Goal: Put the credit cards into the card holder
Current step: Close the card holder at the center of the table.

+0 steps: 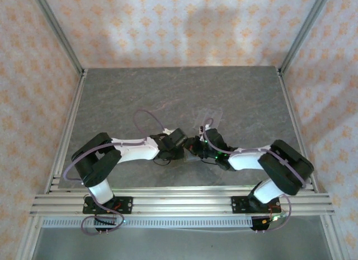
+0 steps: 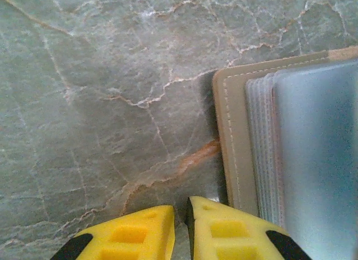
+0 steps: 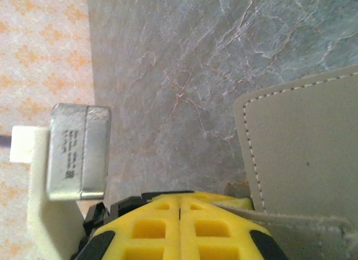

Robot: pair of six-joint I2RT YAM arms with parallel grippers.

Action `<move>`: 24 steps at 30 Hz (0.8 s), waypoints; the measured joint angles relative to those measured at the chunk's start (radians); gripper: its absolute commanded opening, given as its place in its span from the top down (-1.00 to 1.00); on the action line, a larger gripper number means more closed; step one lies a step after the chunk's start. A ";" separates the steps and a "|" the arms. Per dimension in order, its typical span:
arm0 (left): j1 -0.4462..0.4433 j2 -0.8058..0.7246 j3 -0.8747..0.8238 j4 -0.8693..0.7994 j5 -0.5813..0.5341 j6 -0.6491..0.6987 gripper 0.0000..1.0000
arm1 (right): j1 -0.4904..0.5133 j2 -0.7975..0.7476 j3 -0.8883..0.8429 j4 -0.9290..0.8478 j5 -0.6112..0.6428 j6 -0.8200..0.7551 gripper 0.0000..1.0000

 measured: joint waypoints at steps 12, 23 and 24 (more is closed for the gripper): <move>-0.037 -0.114 -0.130 0.111 -0.042 -0.077 0.51 | 0.027 0.071 0.050 -0.020 0.018 -0.006 0.09; -0.055 -0.252 -0.201 -0.058 -0.033 -0.078 0.46 | -0.036 -0.264 0.267 -0.610 0.034 -0.237 -0.13; -0.055 -0.272 -0.205 -0.090 -0.034 -0.078 0.44 | -0.066 -0.282 0.268 -0.648 0.035 -0.257 -0.07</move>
